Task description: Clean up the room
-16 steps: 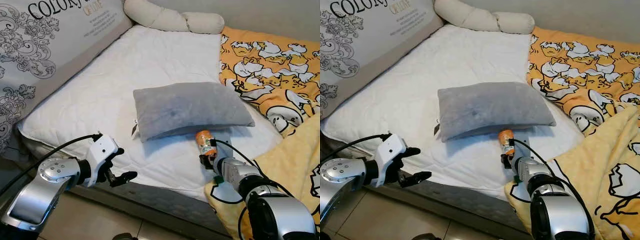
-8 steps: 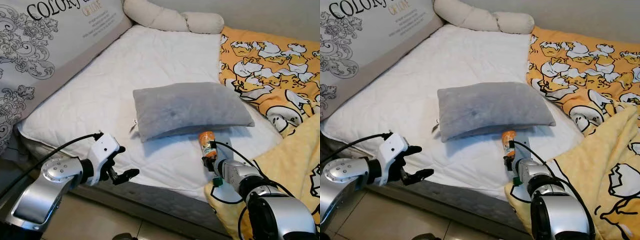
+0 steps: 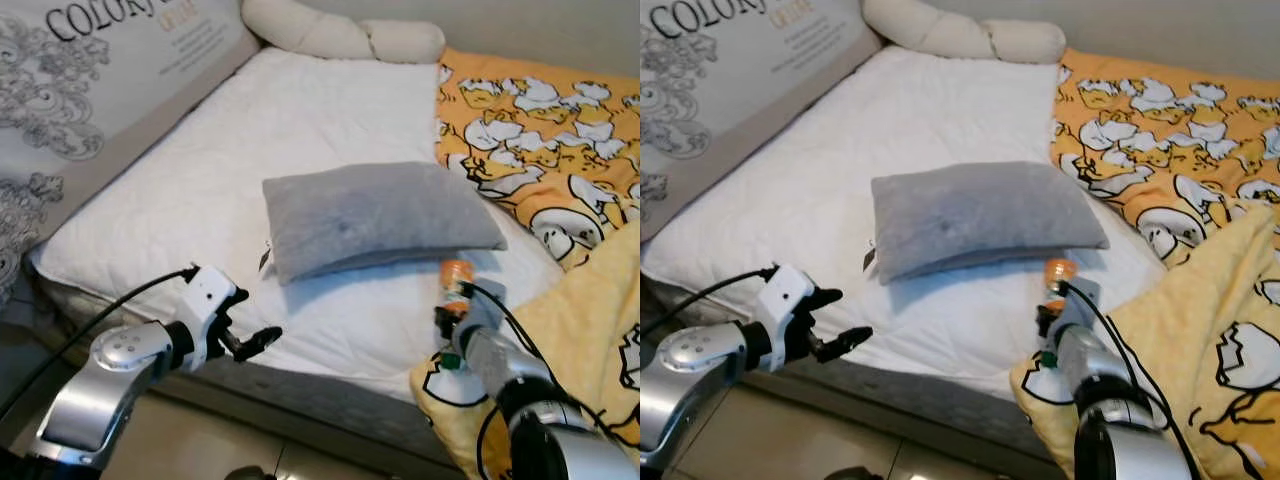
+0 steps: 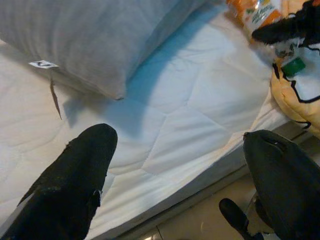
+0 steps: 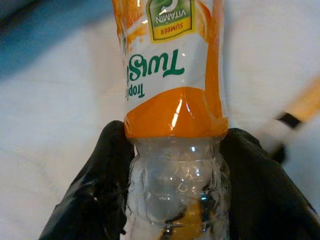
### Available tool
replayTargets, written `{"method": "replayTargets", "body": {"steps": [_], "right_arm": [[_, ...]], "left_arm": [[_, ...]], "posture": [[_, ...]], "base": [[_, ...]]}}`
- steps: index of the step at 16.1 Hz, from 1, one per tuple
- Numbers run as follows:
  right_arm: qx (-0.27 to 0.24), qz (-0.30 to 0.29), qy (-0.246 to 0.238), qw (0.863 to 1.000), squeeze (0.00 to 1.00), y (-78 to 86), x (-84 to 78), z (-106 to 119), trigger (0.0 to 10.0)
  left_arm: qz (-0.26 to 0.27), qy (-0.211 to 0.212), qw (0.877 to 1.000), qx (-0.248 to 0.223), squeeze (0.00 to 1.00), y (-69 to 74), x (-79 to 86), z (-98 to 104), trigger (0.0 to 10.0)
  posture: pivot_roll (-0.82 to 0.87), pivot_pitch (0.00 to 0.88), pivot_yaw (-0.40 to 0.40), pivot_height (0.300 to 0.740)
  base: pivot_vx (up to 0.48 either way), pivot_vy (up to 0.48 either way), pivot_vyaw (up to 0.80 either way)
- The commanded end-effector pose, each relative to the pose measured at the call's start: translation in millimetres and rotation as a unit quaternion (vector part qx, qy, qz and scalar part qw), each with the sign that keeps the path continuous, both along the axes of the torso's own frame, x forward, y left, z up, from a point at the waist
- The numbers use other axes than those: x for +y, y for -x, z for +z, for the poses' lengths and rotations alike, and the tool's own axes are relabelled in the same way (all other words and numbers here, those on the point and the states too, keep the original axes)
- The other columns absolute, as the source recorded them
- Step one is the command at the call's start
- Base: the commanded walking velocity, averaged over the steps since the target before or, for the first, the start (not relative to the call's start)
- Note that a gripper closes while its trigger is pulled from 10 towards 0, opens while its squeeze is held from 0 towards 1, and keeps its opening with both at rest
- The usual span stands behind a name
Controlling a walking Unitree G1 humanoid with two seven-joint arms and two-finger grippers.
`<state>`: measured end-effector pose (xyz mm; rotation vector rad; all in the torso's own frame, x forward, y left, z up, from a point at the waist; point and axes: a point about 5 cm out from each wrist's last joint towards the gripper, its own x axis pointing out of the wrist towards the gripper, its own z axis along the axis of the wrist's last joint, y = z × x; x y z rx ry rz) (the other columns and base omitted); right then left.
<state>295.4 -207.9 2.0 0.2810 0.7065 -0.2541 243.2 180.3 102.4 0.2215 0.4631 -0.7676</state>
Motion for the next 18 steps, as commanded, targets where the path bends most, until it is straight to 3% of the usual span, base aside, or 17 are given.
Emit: {"method": "replayTargets", "body": {"steps": [1,2,3,4,5,6,7,8,9,10,12,18], "right_arm": [[-0.031,-0.049,0.004,0.998,0.00,-1.3,-8.9,8.5,0.0],[-0.081,-0.109,0.035,0.990,0.00,1.3,-20.6,21.4,0.0],[-0.141,-0.161,0.054,0.975,0.00,3.8,-31.2,37.1,4.7],[-0.203,-0.139,0.149,0.958,0.00,-4.9,-39.7,63.6,10.0],[-0.271,-0.054,0.202,0.940,0.00,-21.0,-29.0,94.5,10.0],[-0.285,-0.033,0.198,0.937,0.00,-24.3,-22.9,101.8,10.0],[-0.332,0.072,0.169,0.925,0.00,-33.8,8.3,123.7,10.0],[-0.335,0.148,0.124,0.922,0.00,-33.9,33.1,126.8,10.0],[-0.331,0.187,0.108,0.919,0.00,-31.2,45.7,125.8,10.0],[-0.325,0.196,0.090,0.921,0.00,-25.3,56.1,119.7,10.0],[-0.298,0.185,0.087,0.932,0.00,-19.2,55.9,106.3,10.0],[-0.274,0.216,0.040,0.936,0.00,-8.5,69.7,100.9,10.0]], "left_arm": [[0.005,-0.007,1.000,-0.002,0.00,1.2,-0.6,-3.2,10.0],[0.022,-0.007,1.000,-0.014,0.00,-0.6,-1.5,-3.4,10.0],[0.039,-0.019,0.998,-0.034,0.00,-6.7,-1.4,-2.9,10.0],[0.079,-0.023,0.994,-0.068,0.00,-18.2,1.3,1.2,10.0],[0.128,-0.028,0.986,-0.104,0.00,-30.7,5.6,6.8,10.0],[0.141,-0.029,0.984,-0.109,0.00,-33.6,6.6,7.9,10.0],[0.183,-0.024,0.973,-0.136,0.00,-41.5,8.4,13.5,10.0],[0.206,-0.014,0.967,-0.149,0.00,-44.4,7.7,16.5,10.0],[0.215,-0.009,0.965,-0.153,0.00,-45.0,6.6,17.0,10.0],[0.215,-0.011,0.964,-0.156,0.00,-44.7,2.5,15.0,10.0],[0.214,-0.009,0.964,-0.159,0.00,-44.6,-1.0,13.5,10.0],[0.247,-0.013,0.955,-0.165,0.00,-48.5,-0.2,14.7,10.0]], "posture": [[-0.01,0.000,0.027,0.740],[-0.02,0.000,0.029,0.740],[-0.02,0.000,0.032,0.740],[-0.02,0.000,0.030,0.740],[-0.01,0.000,0.030,0.740],[-0.01,0.000,0.033,0.740],[-0.01,0.000,0.037,0.740],[-0.01,0.000,0.034,0.740],[-0.01,0.000,0.031,0.740],[-0.01,0.000,0.025,0.740],[0.01,0.000,0.015,0.740],[0.01,0.000,0.021,0.740]], "base": [[0.000,0.000,0.00],[0.000,0.000,0.00],[0.000,0.000,0.00],[0.000,0.000,0.00],[0.000,0.000,0.00],[0.000,0.000,0.68],[0.000,0.000,0.80],[0.000,0.000,0.80],[0.000,0.000,0.80],[0.000,0.000,0.80],[0.000,0.000,0.80],[0.000,0.000,0.80]]}}
